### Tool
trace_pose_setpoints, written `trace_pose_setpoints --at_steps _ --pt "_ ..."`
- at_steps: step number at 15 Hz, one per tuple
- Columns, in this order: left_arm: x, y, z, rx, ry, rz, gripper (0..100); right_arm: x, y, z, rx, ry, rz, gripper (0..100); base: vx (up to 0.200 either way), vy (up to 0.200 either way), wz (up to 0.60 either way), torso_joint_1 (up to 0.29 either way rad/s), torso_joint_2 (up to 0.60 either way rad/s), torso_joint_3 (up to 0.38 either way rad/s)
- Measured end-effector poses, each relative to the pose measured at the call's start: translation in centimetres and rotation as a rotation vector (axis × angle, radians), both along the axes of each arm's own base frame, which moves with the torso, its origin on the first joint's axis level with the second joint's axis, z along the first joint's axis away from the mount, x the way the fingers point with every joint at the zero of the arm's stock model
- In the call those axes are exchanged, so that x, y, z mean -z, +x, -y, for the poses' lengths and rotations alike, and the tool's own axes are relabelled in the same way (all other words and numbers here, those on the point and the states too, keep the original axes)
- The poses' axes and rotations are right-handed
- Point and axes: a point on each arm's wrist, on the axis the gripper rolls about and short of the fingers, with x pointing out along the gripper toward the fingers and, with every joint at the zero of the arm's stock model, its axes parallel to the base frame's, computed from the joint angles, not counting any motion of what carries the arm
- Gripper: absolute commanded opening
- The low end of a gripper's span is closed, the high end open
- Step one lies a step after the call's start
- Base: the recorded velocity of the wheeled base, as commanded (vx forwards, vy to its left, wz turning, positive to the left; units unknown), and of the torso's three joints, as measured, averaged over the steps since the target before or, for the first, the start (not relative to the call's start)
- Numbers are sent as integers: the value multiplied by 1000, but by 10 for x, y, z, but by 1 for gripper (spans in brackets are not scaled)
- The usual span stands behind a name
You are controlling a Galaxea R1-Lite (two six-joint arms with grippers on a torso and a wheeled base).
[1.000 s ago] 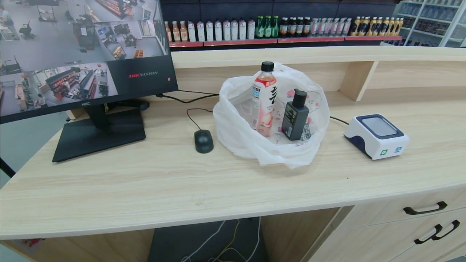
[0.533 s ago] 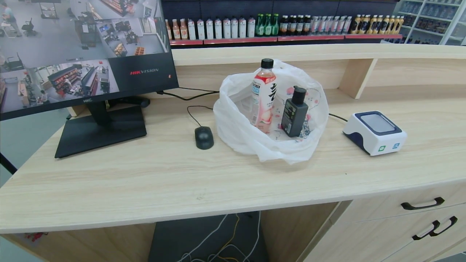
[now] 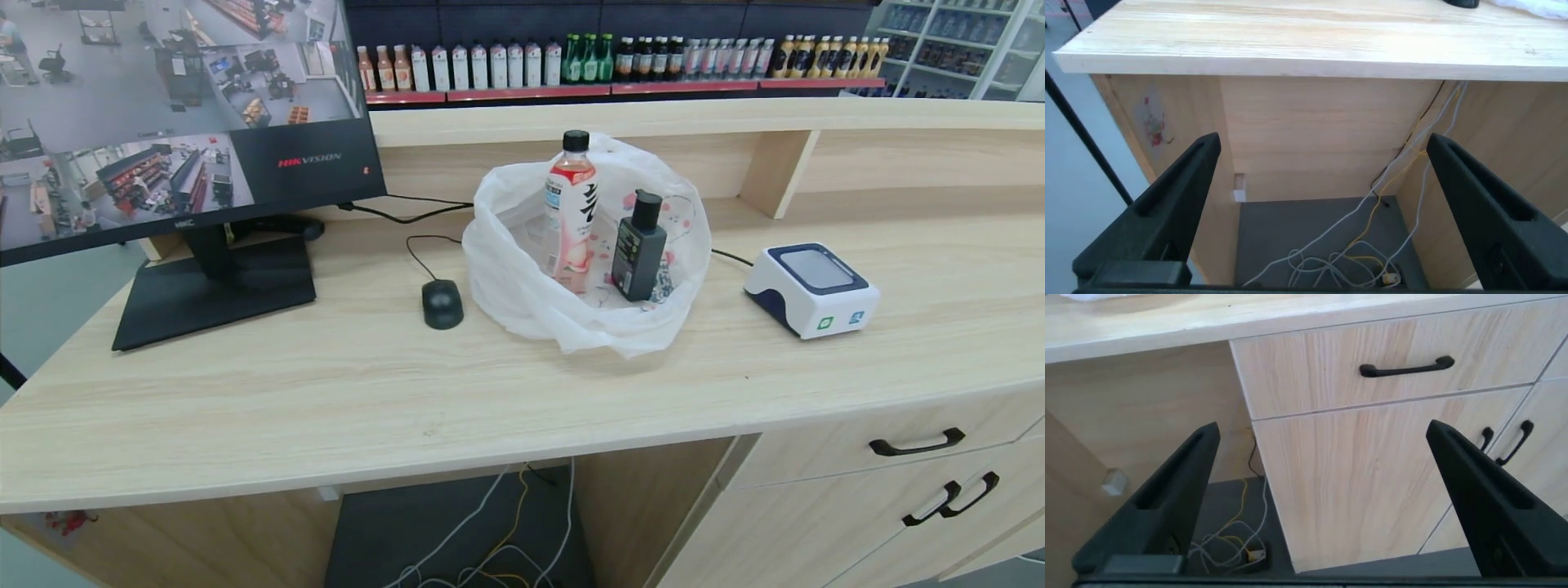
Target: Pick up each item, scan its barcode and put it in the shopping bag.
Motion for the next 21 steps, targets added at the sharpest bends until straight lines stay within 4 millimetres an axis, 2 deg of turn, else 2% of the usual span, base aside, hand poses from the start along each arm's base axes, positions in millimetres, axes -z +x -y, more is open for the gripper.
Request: trace_pose_setpoints --at_steps 21 --pt "0 0 0 -1 -9 0 100 0 0 0 -1 -5 0 100 0 -200 0 2 3 3"
